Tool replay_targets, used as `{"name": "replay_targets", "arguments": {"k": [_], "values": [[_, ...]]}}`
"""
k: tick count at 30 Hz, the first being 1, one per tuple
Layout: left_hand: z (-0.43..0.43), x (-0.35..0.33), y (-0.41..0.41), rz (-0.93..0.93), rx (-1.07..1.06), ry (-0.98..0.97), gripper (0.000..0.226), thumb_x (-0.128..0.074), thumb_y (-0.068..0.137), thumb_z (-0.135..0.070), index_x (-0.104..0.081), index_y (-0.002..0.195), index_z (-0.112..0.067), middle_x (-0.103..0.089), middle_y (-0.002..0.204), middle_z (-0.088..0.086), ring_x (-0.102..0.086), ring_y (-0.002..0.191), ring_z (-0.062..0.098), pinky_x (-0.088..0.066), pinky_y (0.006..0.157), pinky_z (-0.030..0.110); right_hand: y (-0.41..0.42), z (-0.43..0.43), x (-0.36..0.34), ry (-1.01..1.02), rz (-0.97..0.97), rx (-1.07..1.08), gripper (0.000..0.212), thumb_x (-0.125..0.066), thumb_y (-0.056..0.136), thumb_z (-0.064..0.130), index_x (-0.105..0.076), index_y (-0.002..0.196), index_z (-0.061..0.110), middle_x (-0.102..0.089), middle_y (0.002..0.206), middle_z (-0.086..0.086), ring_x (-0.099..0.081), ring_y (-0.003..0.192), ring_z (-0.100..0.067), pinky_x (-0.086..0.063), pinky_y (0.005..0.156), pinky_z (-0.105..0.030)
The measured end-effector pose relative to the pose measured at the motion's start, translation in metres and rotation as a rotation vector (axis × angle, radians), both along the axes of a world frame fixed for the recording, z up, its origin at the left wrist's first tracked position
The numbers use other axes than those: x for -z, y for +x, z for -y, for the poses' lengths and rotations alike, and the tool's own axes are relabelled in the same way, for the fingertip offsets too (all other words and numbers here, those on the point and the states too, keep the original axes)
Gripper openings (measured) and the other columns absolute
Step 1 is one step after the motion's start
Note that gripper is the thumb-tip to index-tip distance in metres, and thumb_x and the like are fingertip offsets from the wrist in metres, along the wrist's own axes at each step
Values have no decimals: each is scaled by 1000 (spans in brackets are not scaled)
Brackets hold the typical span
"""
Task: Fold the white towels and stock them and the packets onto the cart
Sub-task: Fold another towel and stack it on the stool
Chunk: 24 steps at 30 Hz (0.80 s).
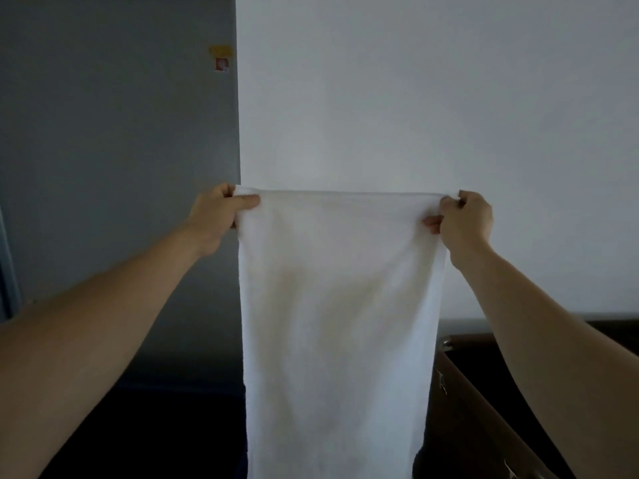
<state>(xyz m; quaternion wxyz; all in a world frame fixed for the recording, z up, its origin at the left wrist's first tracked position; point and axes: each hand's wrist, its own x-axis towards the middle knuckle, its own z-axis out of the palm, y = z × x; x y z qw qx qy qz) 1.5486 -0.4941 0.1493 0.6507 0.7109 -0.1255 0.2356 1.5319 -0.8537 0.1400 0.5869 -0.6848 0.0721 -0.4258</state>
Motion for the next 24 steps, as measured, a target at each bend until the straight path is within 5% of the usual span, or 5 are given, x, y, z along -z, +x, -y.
{"name": "replay_targets", "arguments": {"k": [6,9,12,16,24], "values": [[1,11,-33,-308,729,229,39,-78,37,-16,-62,73,-10,-61,73,9,-63,64,20,-52,57,24,5,-15,2,-32,-31,-331,25,-53,100,6,-62,122,1,-69,84,-10,-68,62,-20,-60,63,-31],[28,30,-36,-444,928,459,41,-83,62,-35,-72,92,-10,-71,87,9,-68,73,19,-54,64,26,3,-37,18,-143,-59,-451,19,-54,98,3,-67,111,0,-63,74,-5,-60,55,-12,-52,53,-22],[63,47,-26,-459,721,541,32,-60,95,-25,-59,120,-7,-73,106,14,-71,87,28,-55,69,33,3,-53,36,-193,-131,-559,19,-52,99,2,-68,111,3,-60,72,-2,-53,55,-10,-47,49,-18],[93,64,-5,-185,305,557,41,-68,92,-19,-53,130,-14,-65,119,3,-68,94,17,-55,69,28,-1,-64,59,-224,-221,-863,17,-55,99,1,-66,112,1,-68,87,-10,-69,73,-19,-59,67,-28],[109,82,1,-229,562,483,32,-62,95,-9,-66,125,-16,-72,114,-7,-67,106,9,-55,88,21,-6,-50,70,-528,-198,-773,32,-63,94,3,-74,93,33,-60,105,9,-57,87,-6,-46,82,-22]]}}
